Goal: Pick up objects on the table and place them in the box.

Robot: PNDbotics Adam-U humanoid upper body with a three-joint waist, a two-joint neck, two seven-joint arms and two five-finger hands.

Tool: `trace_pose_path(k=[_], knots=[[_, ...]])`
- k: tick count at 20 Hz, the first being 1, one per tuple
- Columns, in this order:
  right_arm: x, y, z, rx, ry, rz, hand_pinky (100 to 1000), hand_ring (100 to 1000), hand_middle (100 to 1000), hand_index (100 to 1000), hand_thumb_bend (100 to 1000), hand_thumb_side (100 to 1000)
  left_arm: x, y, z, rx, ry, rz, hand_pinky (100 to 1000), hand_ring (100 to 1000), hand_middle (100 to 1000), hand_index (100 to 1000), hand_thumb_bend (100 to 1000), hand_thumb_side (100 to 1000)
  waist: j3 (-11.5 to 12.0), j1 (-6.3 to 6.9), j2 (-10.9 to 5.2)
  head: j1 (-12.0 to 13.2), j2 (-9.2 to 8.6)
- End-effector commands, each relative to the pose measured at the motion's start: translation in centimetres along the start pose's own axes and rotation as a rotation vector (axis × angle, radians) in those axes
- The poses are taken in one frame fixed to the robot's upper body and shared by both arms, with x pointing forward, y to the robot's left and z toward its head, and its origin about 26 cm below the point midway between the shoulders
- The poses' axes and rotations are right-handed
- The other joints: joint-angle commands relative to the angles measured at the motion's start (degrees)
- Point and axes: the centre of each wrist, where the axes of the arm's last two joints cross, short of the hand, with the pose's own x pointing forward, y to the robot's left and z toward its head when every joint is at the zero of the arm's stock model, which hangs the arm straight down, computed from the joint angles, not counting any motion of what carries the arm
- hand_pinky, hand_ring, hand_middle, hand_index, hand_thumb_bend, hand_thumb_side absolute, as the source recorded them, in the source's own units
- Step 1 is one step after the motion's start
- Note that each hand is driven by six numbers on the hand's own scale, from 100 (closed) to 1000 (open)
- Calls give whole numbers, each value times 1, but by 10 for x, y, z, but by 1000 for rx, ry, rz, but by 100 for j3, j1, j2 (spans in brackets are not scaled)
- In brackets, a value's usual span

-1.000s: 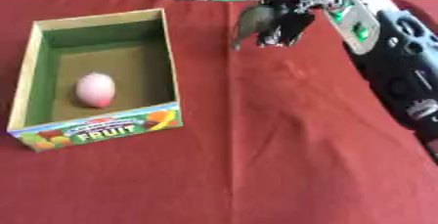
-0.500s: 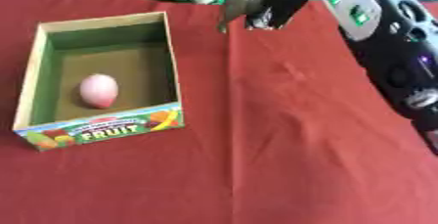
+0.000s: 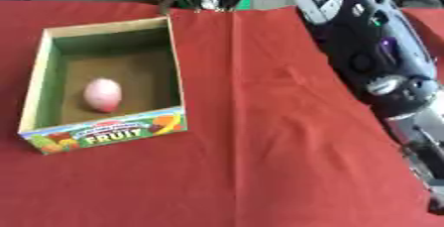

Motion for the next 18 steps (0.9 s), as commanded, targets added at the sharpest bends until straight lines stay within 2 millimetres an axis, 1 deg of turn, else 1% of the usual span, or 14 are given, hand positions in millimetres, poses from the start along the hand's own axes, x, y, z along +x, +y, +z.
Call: trace_pose_path(k=[1,7,10,13,17,18], knots=[[20,-13,-8,-28,-45,27,515,647,378,426,100,259,7,-4,-6,-9,-30,28,733,621,711,814,100,789,49,12,-141,-95,-23],[41,-5,-28,-19,-88,14,512,641,377,426,100,257,9,-9,-8,-18,-42,57,732,621,712,814,100,786,244,7,-108,-272,-73],[48,4,-40,-7,-88,12,512,641,377,427,100,255,9,-12,-9,-22,-47,70,732,621,712,814,100,785,310,-3,-92,-334,-85],[51,16,-51,4,-75,4,511,640,377,428,100,253,11,-14,-10,-28,-56,87,731,622,712,814,100,785,357,-11,-76,-403,-91],[50,33,-62,32,-60,-5,508,638,377,429,100,249,11,-17,-10,-37,-60,104,731,622,712,814,100,784,398,-21,-48,-438,-109],[50,38,-65,39,-56,-8,507,639,378,429,100,218,12,-18,-11,-39,-62,109,731,622,712,814,100,784,415,-25,-39,-446,-109]])
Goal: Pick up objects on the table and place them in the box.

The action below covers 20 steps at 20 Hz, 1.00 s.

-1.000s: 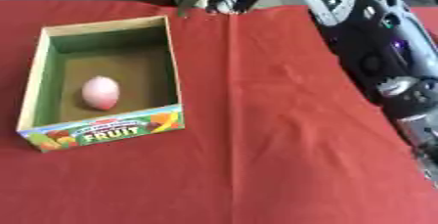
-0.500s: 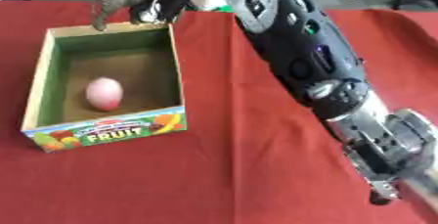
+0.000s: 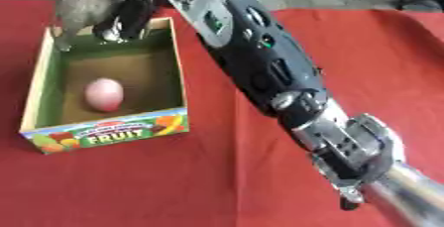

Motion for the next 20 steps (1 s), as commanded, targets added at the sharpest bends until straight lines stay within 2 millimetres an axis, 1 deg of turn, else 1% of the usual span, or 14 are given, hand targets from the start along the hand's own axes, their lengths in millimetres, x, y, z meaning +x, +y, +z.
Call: trace_pose_path(k=[1,8,13,14,15,16,17,18,19,20], knots=[[2,1,-6,-9,12,15,508,641,378,430,100,249,6,-4,-6,-10,-30,31,731,623,712,814,100,784,39,18,-90,-36,-55],[-4,25,-20,28,53,30,507,646,381,433,100,246,7,-7,-7,-17,-34,47,730,623,712,813,100,785,113,-4,-33,-66,-92],[-9,38,-25,59,87,68,519,679,431,491,100,242,7,-8,-7,-17,-33,51,730,623,712,813,100,786,136,-27,-9,-70,-105],[-10,41,-26,68,91,78,532,707,494,586,100,230,7,-8,-7,-17,-33,51,730,623,712,813,100,786,135,-31,-4,-68,-107],[-10,43,-27,77,93,88,538,714,538,660,100,245,7,-8,-7,-17,-32,51,730,623,712,813,100,777,133,-35,0,-64,-105],[-11,43,-27,82,94,98,546,726,577,721,100,154,7,-8,-6,-16,-31,52,730,623,712,813,100,787,130,-39,3,-59,-102],[-11,43,-27,87,94,105,555,747,623,784,100,192,7,-8,-6,-17,-31,53,730,623,712,813,100,787,128,-42,5,-54,-102],[-11,43,-27,92,93,110,565,763,673,830,100,274,7,-8,-6,-17,-30,53,730,623,712,813,100,787,126,-44,6,-48,-101],[-11,42,-27,97,90,112,568,768,689,843,100,300,7,-8,-6,-17,-29,53,730,624,712,813,100,787,123,-44,7,-41,-102],[-12,41,-27,100,87,109,579,785,725,863,100,411,7,-8,-6,-17,-29,53,730,624,712,813,100,787,120,-44,8,-38,-98]])
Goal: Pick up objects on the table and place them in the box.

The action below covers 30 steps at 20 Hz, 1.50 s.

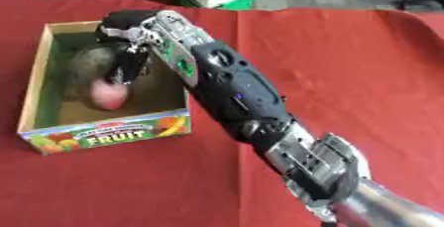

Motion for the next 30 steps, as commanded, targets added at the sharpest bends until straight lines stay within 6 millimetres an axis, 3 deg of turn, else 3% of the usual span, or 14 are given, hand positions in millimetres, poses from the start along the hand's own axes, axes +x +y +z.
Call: trace_pose_path(k=[1,2,3,6,7,11,13,14,15,24,30], knots=[[0,-15,3,-19,-6,21,579,785,725,863,100,411,5,-2,-4,-7,-21,16,730,624,712,813,100,787,-2,31,-107,10,-41],[0,-17,4,-20,-8,20,594,804,750,880,100,523,5,-2,-4,-8,-20,16,729,624,712,813,100,787,-5,30,-109,11,-36],[0,-19,5,-22,-12,22,604,816,762,885,100,564,5,-2,-4,-8,-19,16,729,624,712,813,100,785,-8,29,-113,12,-31],[1,-23,7,-19,-18,27,604,816,762,885,100,557,5,-2,-4,-9,-17,16,729,624,712,813,100,787,-12,28,-117,16,-26],[1,-24,8,-18,-19,29,638,854,792,892,378,585,5,-2,-4,-9,-17,16,729,624,712,813,100,786,-13,28,-120,17,-25],[3,-34,11,10,-47,84,697,928,866,961,478,572,5,-2,-3,-12,-14,13,729,624,712,813,100,784,-43,32,-163,53,6],[3,-35,12,40,-61,106,725,954,899,993,608,565,5,-2,-3,-13,-12,12,728,624,712,813,100,780,-49,27,-178,62,14],[2,-36,12,54,-68,114,740,966,912,1000,704,606,5,-2,-3,-14,-12,12,728,625,712,813,100,779,-51,26,-184,67,16],[1,-38,14,63,-68,127,749,972,916,1000,720,628,5,-2,-3,-13,-12,11,728,624,711,813,100,778,-56,23,-195,75,27],[2,-58,32,-44,-97,96,715,917,868,982,550,628,4,0,-1,-12,-5,4,728,625,712,813,100,783,-106,29,-226,139,47],[-1,-89,71,-245,-130,14,700,883,846,960,443,667,4,2,0,-7,0,-8,727,626,712,813,100,782,-176,51,-259,255,93]])
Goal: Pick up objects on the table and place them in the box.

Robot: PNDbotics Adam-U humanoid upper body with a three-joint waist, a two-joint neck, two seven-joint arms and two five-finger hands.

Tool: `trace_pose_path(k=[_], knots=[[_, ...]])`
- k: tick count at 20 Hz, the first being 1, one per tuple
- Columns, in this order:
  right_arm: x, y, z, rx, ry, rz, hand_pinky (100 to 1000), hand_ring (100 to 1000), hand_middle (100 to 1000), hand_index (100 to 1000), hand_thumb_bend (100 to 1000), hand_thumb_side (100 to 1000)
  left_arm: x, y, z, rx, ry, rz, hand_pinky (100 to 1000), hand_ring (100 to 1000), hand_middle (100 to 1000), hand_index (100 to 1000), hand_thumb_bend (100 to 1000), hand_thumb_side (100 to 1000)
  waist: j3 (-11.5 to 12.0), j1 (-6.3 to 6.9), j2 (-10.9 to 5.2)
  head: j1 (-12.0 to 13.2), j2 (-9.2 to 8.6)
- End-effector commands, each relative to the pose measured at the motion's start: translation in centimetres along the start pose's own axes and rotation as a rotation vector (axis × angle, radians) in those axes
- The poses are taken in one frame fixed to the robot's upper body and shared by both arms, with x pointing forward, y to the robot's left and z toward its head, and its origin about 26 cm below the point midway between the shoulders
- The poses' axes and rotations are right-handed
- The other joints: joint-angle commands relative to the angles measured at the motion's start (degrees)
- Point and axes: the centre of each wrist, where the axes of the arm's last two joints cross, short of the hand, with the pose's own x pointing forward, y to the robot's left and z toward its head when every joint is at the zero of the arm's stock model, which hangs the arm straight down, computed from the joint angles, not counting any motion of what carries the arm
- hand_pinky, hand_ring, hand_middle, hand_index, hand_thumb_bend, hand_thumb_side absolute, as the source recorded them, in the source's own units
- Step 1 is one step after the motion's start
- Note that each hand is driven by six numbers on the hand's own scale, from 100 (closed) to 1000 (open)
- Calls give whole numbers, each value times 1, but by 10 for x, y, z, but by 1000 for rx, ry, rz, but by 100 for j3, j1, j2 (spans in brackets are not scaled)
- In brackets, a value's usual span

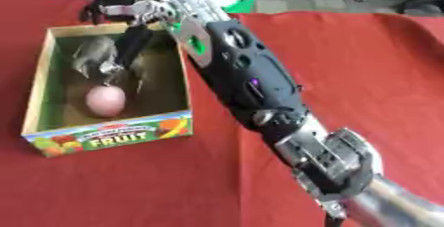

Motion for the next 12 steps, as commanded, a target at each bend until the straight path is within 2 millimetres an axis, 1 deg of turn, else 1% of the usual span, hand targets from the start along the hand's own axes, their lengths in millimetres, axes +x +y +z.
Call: trace_pose_path(k=[1,4,7,9,10,11,12], knots=[[-2,-37,34,-141,-12,-21,695,875,842,955,431,667,4,2,-3,3,-20,-6,727,626,712,813,100,783,-36,62,-161,94,61],[0,-51,61,-219,-22,-58,689,867,841,946,409,677,4,4,-2,6,-14,-13,727,626,713,813,100,783,-105,93,-189,181,129],[1,-61,91,-296,-19,-71,679,852,819,911,328,738,3,6,0,12,-7,-25,727,626,713,813,100,783,-205,144,-220,261,188],[1,-64,110,-349,-10,-88,667,840,790,884,244,790,2,8,1,17,-4,-32,726,626,713,813,100,783,-270,178,-237,315,212],[2,-64,119,-375,-5,-101,665,838,786,880,235,795,2,8,1,18,-2,-35,726,626,713,813,100,783,-298,194,-244,339,219],[2,-65,127,-404,3,-117,652,824,763,855,133,826,2,9,2,20,0,-38,726,626,713,813,100,783,-329,212,-252,367,225],[2,-65,136,-434,10,-135,648,819,757,850,100,832,2,9,2,21,2,-41,726,626,713,813,100,783,-354,227,-260,389,229]])
